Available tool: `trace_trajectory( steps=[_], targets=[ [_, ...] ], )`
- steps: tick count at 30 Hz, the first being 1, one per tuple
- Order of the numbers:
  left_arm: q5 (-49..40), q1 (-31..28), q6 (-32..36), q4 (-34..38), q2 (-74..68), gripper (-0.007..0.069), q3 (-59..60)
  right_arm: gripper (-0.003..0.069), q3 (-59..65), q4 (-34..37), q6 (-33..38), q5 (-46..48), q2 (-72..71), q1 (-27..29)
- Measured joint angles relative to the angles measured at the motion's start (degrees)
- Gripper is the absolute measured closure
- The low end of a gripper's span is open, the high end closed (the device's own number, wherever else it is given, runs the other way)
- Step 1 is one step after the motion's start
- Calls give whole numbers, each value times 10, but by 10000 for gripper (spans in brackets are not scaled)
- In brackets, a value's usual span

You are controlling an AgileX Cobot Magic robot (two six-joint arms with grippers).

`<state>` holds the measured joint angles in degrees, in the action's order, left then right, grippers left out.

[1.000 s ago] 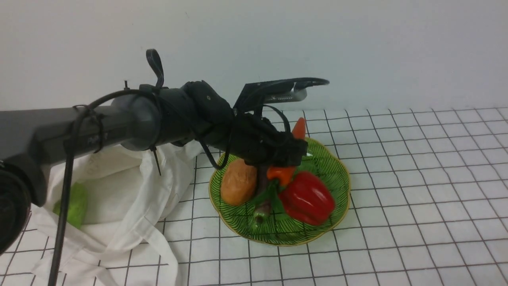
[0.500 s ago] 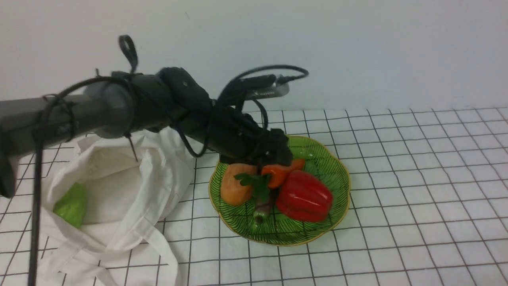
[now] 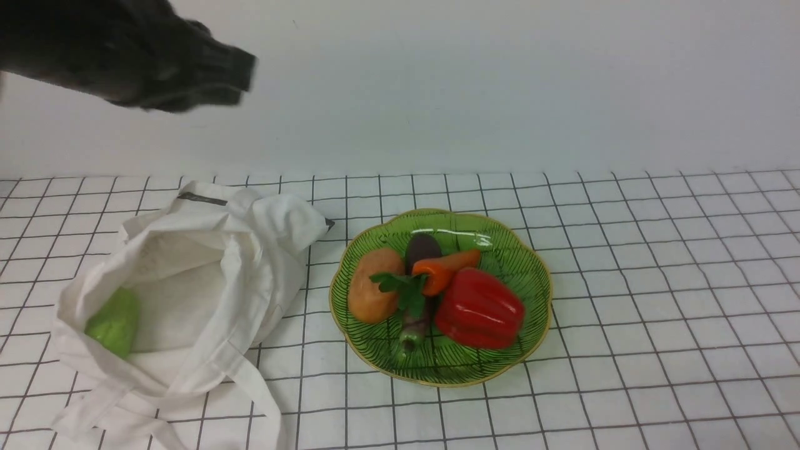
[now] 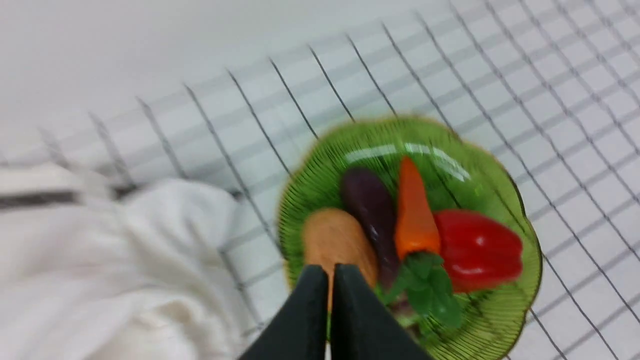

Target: Take vegetables from bag on white checkered tablecloth place on plate.

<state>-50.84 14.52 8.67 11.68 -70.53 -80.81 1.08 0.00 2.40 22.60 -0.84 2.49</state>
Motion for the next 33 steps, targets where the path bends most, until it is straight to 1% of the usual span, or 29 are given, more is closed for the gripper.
trace_trajectory(
  steps=[4, 6, 8, 13, 16, 17, 19, 22, 28, 33],
  targets=[
    [7, 0, -44, -55, 145, 632, 54, 675, 0, 0, 0, 0, 0, 0],
    [19, 0, -55, -67, 187, 632, 87, 675, 0, 0, 0, 0, 0, 0],
    [43, 0, -73, -82, 257, 632, 143, 675, 0, 0, 0, 0, 0, 0],
    [94, 0, -112, -91, 407, 632, 268, 675, 0, 0, 0, 0, 0, 0],
    [106, 0, -136, -92, 511, 632, 358, 675, 0, 0, 0, 0, 0, 0],
    [106, 0, -136, -92, 511, 632, 358, 675, 0, 0, 0, 0, 0, 0],
    [106, 0, -146, -92, 557, 632, 408, 675, 0, 0, 0, 0, 0, 0],
    [105, 0, -151, -86, 580, 632, 443, 675, 0, 0, 0, 0, 0, 0],
    [66, 0, -151, -32, 585, 632, 453, 675, 0, 0, 0, 0, 0, 0],
    [62, 0, -119, -34, 585, 632, 453, 675, 0, 0, 0, 0, 0, 0]
  ],
)
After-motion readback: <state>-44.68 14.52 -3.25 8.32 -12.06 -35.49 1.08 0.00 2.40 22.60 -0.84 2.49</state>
